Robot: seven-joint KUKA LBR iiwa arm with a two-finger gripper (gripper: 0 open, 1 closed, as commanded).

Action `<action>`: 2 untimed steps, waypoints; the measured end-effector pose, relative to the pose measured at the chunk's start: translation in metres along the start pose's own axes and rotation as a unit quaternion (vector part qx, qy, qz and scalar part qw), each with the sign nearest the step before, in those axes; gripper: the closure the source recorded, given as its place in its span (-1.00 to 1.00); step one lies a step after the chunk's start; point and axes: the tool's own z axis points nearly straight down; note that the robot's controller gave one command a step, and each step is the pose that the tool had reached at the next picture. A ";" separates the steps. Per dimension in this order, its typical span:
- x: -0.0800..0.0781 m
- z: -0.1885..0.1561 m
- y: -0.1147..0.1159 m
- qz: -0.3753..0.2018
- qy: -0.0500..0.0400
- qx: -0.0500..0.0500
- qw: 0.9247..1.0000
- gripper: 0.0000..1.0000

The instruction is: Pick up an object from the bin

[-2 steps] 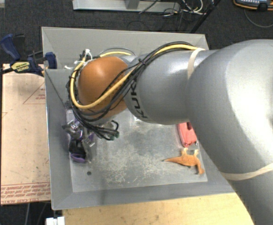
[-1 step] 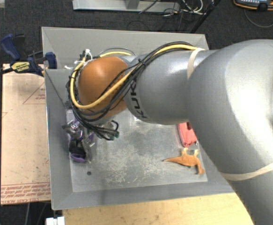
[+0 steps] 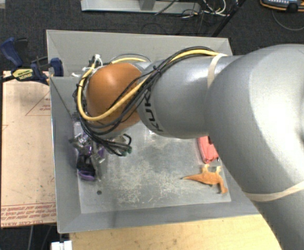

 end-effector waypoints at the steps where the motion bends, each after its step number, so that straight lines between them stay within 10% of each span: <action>1: -0.006 0.001 0.004 0.023 -0.003 -0.001 1.000 1.00; 2: -0.004 0.001 0.004 0.023 -0.007 -0.001 1.000 1.00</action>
Offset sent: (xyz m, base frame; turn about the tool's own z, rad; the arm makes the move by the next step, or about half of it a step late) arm -0.0045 -0.0019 -0.0128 0.0392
